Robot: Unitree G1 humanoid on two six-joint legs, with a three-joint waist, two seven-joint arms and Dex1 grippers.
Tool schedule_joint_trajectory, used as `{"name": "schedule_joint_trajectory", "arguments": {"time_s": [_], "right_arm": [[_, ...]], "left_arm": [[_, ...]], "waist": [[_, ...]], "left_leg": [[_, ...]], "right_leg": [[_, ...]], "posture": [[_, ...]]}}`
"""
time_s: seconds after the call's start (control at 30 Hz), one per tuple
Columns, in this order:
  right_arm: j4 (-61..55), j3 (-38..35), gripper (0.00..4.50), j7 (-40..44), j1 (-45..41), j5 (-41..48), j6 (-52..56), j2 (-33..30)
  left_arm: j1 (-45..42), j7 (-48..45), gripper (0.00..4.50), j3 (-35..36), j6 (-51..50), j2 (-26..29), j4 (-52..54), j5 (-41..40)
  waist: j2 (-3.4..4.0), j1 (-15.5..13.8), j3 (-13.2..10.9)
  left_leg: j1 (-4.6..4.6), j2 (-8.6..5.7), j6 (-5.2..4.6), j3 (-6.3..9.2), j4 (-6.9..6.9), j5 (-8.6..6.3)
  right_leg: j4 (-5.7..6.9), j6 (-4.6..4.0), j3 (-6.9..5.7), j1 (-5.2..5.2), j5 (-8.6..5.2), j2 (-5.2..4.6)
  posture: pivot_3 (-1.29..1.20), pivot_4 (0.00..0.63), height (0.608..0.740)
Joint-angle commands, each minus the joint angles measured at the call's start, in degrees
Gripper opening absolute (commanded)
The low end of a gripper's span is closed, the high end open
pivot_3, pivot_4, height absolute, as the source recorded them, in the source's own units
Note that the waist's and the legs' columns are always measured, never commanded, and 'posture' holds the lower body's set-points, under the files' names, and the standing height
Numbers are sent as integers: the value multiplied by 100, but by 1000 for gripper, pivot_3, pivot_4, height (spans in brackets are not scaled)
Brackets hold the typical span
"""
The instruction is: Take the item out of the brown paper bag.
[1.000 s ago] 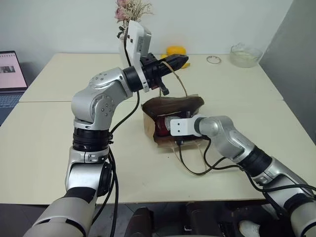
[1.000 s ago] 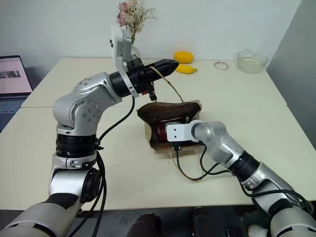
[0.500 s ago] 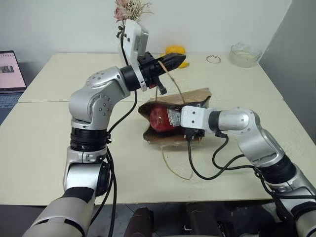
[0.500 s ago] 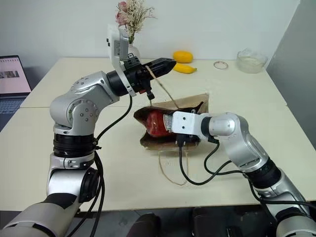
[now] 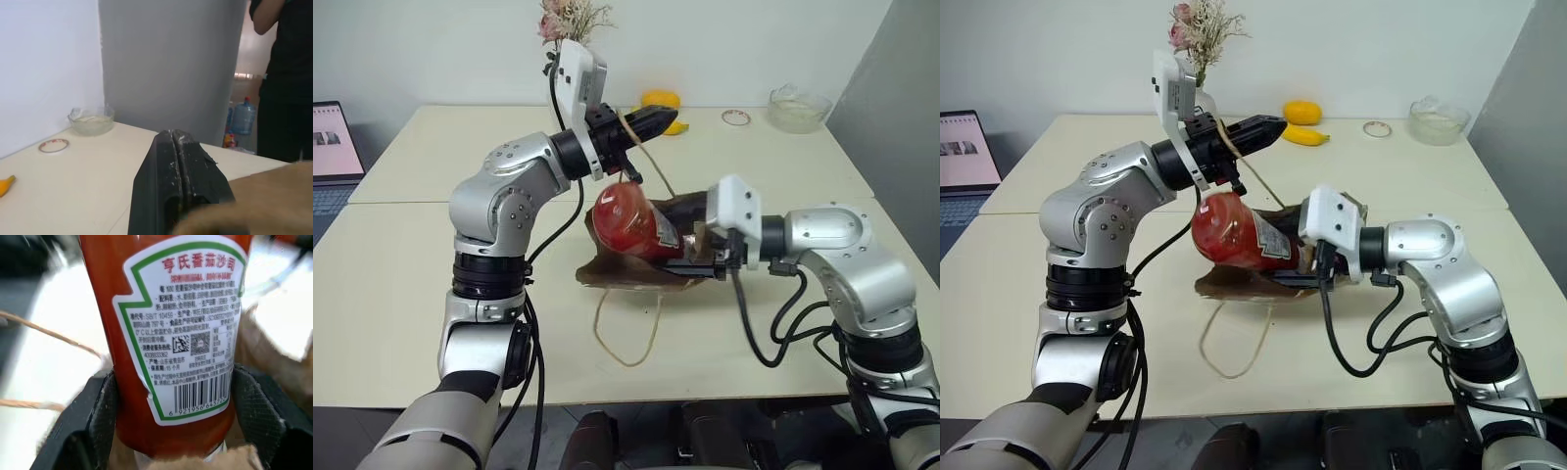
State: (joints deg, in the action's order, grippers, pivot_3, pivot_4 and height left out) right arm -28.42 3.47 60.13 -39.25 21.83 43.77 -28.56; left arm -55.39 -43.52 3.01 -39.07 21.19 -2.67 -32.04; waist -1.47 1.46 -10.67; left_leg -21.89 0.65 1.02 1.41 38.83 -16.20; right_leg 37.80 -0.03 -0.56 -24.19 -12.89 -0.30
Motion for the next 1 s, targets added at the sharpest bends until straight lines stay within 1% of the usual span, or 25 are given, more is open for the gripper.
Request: {"name": "schedule_joint_trajectory", "arguments": {"time_s": [0.03, 0.17, 0.37, 0.47, 0.67, 0.77, 0.83, 1.0], "right_arm": [[-300, -957, 3034, -493, -345, 1157, 543, 239], [-217, -1599, 3033, -1211, -512, 2129, 1025, 542], [220, -2414, 3033, -2457, -789, 3489, 1279, 907], [604, -2787, 3033, -3045, -902, 3989, 1144, 1003], [1378, -3533, 3033, -4596, -1226, 5121, 583, 1335], [1498, -3644, 3033, -5121, -1305, 5413, 242, 1442], [1556, -3662, 3033, -5410, -1409, 5391, -57, 1455], [1576, -3380, 3033, -5732, -1458, 4512, -770, 1301]], "left_arm": [[-141, 59, 0, 34, 126, 53, 3, 95], [-161, 94, 0, 52, 115, 46, -34, 135], [-154, 118, 0, 63, 90, 57, -24, 162], [-156, 124, 0, 61, 88, 68, -30, 168], [-143, 152, 0, 70, 64, 89, 5, 163], [-133, 159, 0, 68, 54, 92, 30, 160], [-130, 159, 0, 65, 49, 94, 42, 158], [-126, 150, 0, 65, 51, 101, 51, 156]], "waist": [[0, -1, 0], [0, -3, 0], [4, 0, -2], [4, 3, -2], [6, 4, -3], [9, 6, -5], [10, 6, -6], [12, 7, -7]], "left_leg": [[0, 0, 0, 0, 0, 0], [0, 4, 0, 3, -1, 0], [0, 2, -2, 0, -2, -1], [-1, 2, -2, -2, -2, -1], [-4, 2, -3, -5, -4, -1], [-5, 3, -3, -7, -9, -1], [-9, 2, -4, -7, -10, -1], [-13, 2, -5, -11, -11, -2]], "right_leg": [[0, 0, 0, 0, 0, -2], [1, -1, -3, 0, 0, -19], [1, -1, 1, -1, 0, -19], [1, -1, 2, -1, 0, -19], [0, -1, 4, -3, 0, -17], [0, -1, 6, -7, 0, -14], [-1, -1, 6, -9, 0, -6], [-5, 0, 10, -13, 0, 4]], "posture": [[0, 150, 740], [0, 150, 740], [0, 150, 740], [0, 150, 740], [0, 150, 740], [0, 150, 740], [0, 150, 740], [0, 150, 740]]}}
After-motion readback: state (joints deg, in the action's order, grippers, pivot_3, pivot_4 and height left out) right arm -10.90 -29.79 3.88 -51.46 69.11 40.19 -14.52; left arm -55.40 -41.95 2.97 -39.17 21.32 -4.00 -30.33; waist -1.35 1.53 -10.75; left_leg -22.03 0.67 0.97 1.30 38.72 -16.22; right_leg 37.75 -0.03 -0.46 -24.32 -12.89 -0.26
